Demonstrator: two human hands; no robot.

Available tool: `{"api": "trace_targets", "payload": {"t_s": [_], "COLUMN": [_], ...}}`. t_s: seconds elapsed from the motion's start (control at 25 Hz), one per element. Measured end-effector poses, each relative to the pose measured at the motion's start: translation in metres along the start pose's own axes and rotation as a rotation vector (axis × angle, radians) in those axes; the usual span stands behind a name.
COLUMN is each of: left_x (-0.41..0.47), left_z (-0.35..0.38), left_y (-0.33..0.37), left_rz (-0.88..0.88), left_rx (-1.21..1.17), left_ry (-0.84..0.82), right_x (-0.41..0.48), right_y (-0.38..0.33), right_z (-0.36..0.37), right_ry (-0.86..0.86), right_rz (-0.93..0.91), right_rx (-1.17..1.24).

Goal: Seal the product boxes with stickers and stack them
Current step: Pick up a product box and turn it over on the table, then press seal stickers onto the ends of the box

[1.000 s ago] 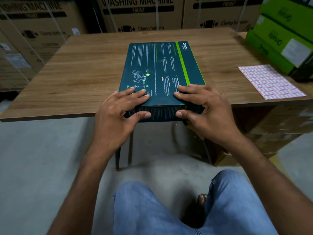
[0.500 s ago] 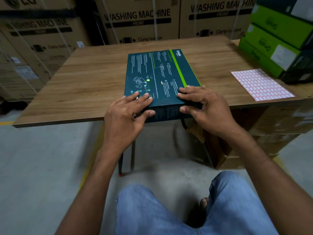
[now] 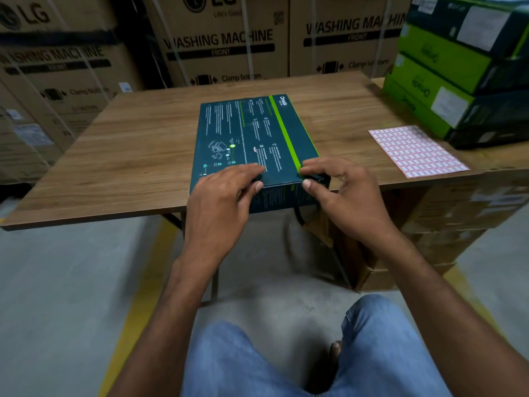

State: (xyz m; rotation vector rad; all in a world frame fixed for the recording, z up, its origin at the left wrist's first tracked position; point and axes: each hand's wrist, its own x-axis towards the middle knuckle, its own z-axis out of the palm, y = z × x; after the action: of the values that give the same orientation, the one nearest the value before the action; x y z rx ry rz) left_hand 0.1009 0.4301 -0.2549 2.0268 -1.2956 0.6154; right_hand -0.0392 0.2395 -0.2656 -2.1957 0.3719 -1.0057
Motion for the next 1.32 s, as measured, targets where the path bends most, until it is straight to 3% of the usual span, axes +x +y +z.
{"api": "trace_targets", "payload": {"t_s": [0.16, 0.36, 0.52, 0.84, 1.0, 1.32], "left_x": [-0.006, -0.012, -0.013, 0.001, 0.018, 0.045], "left_z": [0.000, -0.001, -0.001, 0.007, 0.040, 0.114], "left_y": [-0.019, -0.032, -0.031, 0.016, 0.061, 0.127], "left_rz": [0.010, -0.057, -0.032, -0.018, 0.094, 0.180], "left_rx": [0.039, -0.025, -0.050, -0.054, -0.103, -0.229], "left_ry": [-0.089, 0.013, -0.007, 0.035, 0.033, -0.045], "right_x": [0.005, 0.002, 0.000, -0.008, -0.014, -0.020], "right_y": [0.005, 0.011, 0.011, 0.001, 0.011, 0.065], "right_z": [-0.002, 0.005, 0.007, -0.013, -0.039, -0.116], "right_ry": [-0.053, 0.029, 0.051, 0.120, 0.134, 0.252], "right_rz": [-0.061, -0.161, -0.153, 0.002, 0.110, 0.274], "right_rx": [-0.073, -0.128, -0.140, 0.030, 0.071, -0.043]}}
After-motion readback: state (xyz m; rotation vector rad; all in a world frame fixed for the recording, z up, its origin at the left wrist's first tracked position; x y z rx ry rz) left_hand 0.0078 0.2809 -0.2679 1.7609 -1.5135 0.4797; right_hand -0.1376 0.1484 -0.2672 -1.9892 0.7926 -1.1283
